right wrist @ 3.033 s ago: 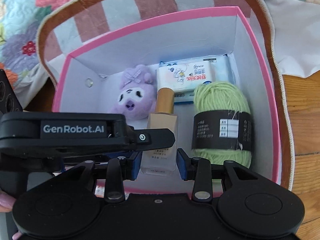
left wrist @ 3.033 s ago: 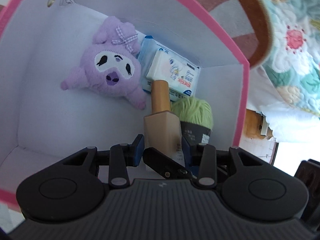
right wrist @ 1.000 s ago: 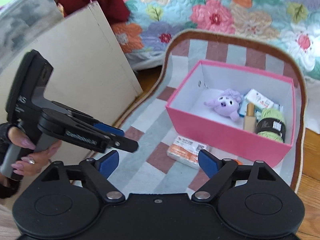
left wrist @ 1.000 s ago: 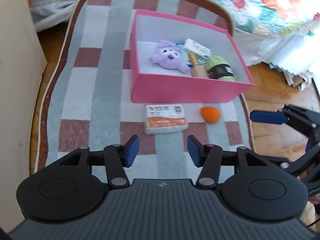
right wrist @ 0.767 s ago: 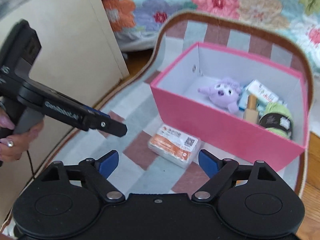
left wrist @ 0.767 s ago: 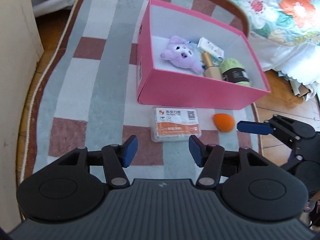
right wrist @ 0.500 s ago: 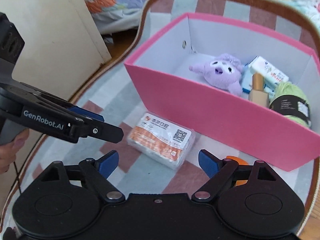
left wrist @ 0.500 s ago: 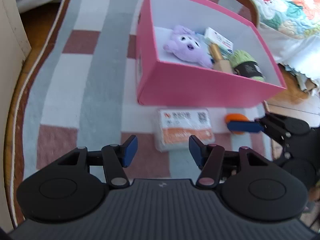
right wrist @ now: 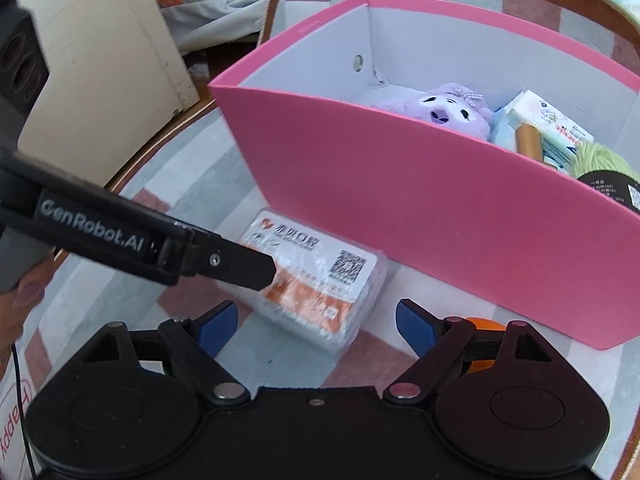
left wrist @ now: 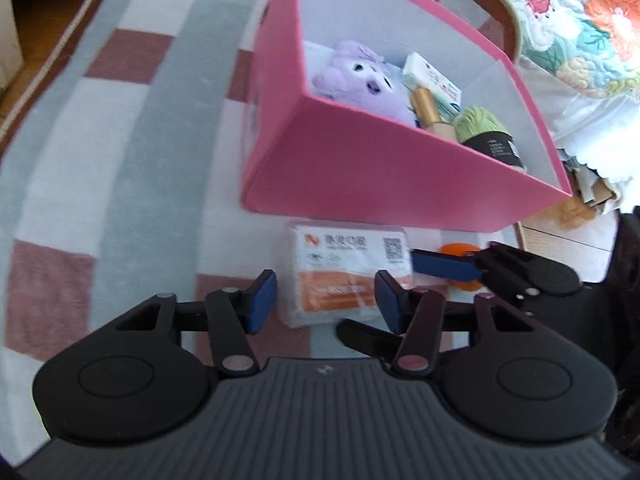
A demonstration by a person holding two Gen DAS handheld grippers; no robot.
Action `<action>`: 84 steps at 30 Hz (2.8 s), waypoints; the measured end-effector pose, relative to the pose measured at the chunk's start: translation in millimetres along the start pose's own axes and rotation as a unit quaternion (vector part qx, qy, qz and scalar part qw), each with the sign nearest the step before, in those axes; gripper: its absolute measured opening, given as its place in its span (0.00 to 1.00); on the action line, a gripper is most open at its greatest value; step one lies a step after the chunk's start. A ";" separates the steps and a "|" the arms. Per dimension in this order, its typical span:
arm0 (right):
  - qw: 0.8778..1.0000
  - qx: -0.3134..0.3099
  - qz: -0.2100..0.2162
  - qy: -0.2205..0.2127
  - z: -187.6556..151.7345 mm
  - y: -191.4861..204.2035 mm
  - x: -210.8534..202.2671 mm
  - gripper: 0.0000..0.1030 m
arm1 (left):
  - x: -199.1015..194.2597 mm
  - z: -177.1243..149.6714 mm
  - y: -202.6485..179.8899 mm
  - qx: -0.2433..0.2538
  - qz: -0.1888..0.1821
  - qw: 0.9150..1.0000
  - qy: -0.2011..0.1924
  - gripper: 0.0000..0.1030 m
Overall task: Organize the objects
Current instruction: 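Reach the left gripper to the white-orange floss pack and close, then carry the floss pack with the left gripper into the pink box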
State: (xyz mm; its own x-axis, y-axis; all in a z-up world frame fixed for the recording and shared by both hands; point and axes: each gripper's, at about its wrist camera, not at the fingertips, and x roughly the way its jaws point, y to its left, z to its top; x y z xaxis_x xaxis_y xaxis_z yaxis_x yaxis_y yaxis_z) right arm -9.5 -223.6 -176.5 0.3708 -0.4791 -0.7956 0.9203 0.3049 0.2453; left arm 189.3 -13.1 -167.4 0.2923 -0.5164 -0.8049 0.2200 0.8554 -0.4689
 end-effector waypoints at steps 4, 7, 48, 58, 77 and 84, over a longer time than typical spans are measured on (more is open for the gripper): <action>1.000 0.005 0.007 0.005 -0.1 2.2 -3.8 0.78 | -1.0 -4.2 -9.4 0.006 0.007 1.000 0.013 0.39; 1.000 0.005 0.008 0.009 -4.2 6.9 -12.7 0.78 | -4.7 -11.4 -12.9 0.004 0.010 0.999 0.033 0.38; 0.992 0.087 0.074 -0.045 -11.6 56.8 -160.5 0.91 | -162.6 -42.6 -82.0 0.044 -0.005 0.999 -0.019 0.41; 0.993 0.057 0.047 -0.095 41.9 40.0 -190.3 0.91 | -176.3 22.4 -115.5 0.085 -0.003 0.995 -0.056 0.43; 0.996 0.087 -0.010 0.033 117.1 -68.8 -45.5 0.76 | 12.2 128.5 -76.9 0.020 0.041 0.996 0.077 0.42; 0.992 0.080 -0.045 0.088 120.5 -72.8 -6.9 0.73 | 45.5 123.0 -56.9 -0.024 0.034 0.995 0.086 0.42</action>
State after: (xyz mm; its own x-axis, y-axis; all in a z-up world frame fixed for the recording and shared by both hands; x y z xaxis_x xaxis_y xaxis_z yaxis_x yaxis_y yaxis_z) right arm -63.9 -341.7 -122.2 0.2723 -0.3435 -0.8988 0.9617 0.1265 0.2430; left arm 304.6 -90.2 -132.6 0.1404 -0.4462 -0.8839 0.1590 0.8913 -0.4246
